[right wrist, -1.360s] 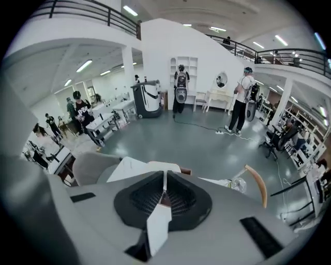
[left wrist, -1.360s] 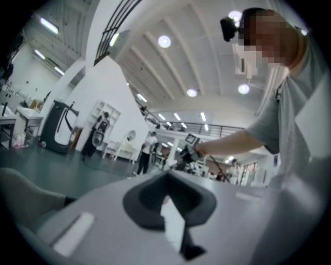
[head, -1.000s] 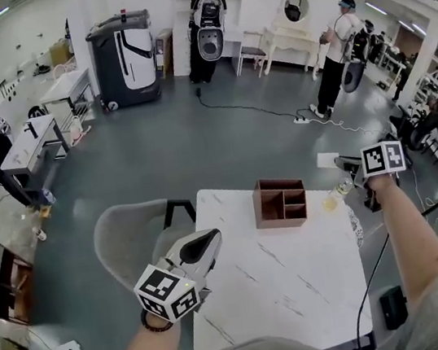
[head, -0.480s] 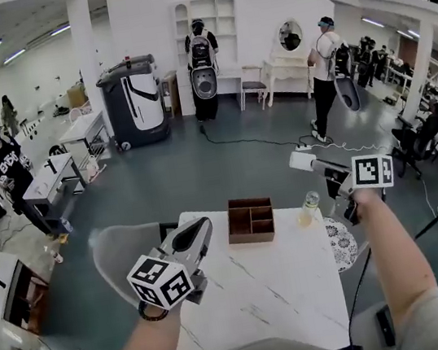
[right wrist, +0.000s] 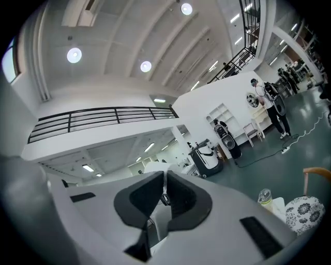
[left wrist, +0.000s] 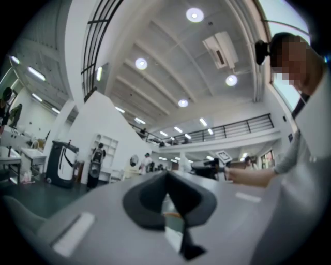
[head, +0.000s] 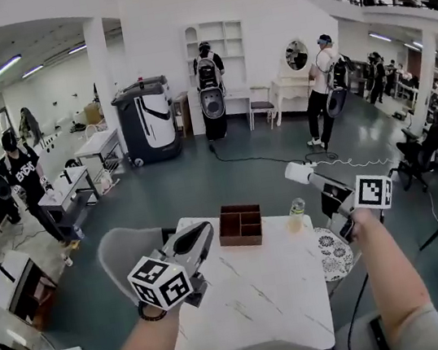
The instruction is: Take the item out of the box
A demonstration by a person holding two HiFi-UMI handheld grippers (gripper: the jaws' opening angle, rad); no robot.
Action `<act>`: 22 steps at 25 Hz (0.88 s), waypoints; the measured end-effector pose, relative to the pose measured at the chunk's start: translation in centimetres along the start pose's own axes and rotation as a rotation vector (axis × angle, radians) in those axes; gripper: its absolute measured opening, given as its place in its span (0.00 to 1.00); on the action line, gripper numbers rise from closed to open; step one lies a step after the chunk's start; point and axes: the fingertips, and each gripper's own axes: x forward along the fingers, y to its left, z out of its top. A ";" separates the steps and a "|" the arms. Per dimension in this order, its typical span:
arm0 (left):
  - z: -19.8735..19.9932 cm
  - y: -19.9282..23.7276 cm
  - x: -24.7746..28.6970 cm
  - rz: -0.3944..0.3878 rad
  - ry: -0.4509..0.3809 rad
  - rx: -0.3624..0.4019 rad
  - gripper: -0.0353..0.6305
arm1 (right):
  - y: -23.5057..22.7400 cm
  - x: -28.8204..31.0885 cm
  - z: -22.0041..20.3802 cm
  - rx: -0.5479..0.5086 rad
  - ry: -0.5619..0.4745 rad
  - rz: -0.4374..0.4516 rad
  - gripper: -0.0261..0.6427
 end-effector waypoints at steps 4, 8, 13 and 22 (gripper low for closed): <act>2.0 -1.5 -0.2 0.006 -0.010 0.020 0.06 | 2.0 -1.0 1.2 -0.015 -0.025 0.024 0.08; 5.1 -2.3 -0.1 -0.019 -0.039 0.046 0.06 | 4.1 -0.8 2.5 -0.026 -0.044 0.041 0.08; 7.9 -3.0 -0.8 -0.064 -0.080 0.072 0.06 | 6.5 -0.8 3.6 -0.071 -0.070 0.030 0.08; 12.2 -0.9 -3.9 -0.176 -0.100 0.090 0.06 | 12.6 2.4 4.1 -0.125 -0.120 -0.017 0.08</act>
